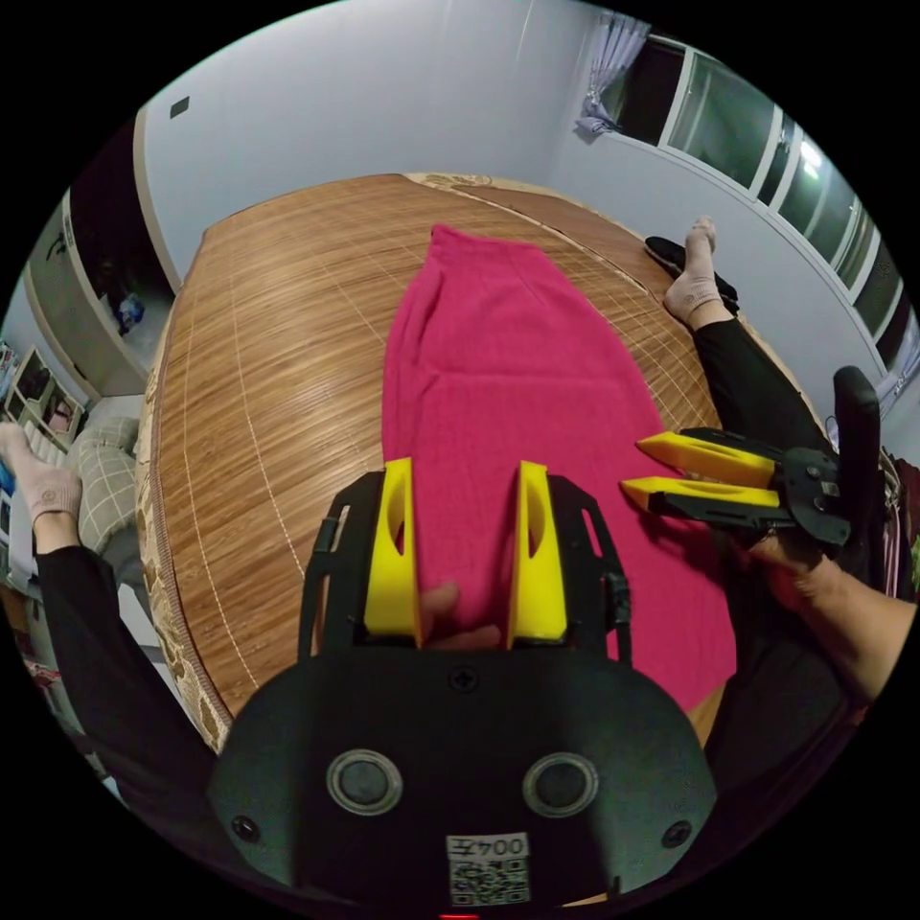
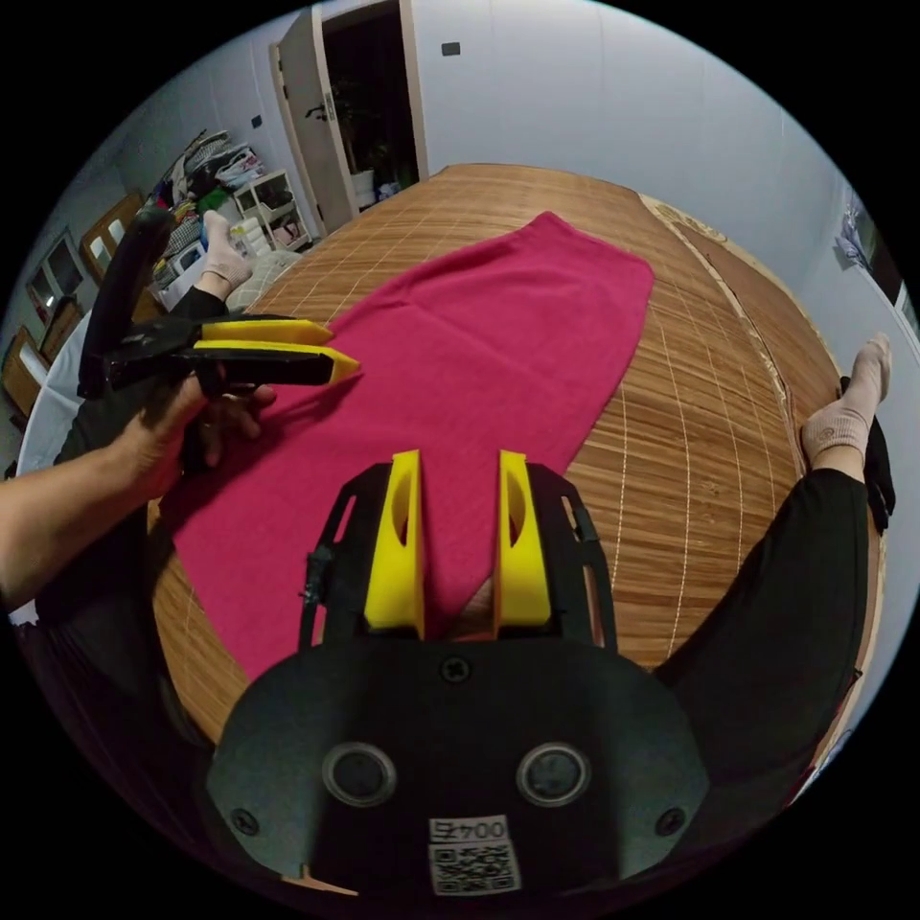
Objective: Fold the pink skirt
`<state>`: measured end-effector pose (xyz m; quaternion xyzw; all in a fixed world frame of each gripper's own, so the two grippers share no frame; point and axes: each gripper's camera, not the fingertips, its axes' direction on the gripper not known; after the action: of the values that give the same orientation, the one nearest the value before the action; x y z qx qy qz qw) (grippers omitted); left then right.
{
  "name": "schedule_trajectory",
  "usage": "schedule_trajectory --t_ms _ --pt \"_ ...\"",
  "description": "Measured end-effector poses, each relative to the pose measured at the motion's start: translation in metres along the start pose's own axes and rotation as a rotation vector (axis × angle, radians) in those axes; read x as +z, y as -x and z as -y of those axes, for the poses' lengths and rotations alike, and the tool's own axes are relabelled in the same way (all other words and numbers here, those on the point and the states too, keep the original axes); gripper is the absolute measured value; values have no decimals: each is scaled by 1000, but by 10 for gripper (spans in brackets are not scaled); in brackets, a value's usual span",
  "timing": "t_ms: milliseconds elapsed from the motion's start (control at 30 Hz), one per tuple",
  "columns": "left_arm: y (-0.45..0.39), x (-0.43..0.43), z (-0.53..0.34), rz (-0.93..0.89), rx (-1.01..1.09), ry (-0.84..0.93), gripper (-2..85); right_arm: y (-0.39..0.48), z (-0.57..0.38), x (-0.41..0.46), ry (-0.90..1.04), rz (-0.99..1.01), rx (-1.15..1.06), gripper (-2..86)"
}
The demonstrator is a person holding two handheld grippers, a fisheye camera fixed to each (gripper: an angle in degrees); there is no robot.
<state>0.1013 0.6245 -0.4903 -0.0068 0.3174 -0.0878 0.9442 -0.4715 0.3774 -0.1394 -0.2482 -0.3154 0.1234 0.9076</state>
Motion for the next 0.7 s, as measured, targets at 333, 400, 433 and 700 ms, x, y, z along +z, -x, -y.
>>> schedule_trajectory --t_ms 333,400,433,700 --pt "2 6 -7 -35 -16 -13 139 0 52 -28 -196 44 -103 129" --pt "-2 8 -8 -21 -4 -12 140 0 86 -19 -213 58 -170 116" --pt "-2 8 -8 -19 -5 -13 140 0 95 -16 -211 63 -184 113" --pt "14 12 -15 -76 -68 -32 125 9 192 39 -128 51 -368 101"
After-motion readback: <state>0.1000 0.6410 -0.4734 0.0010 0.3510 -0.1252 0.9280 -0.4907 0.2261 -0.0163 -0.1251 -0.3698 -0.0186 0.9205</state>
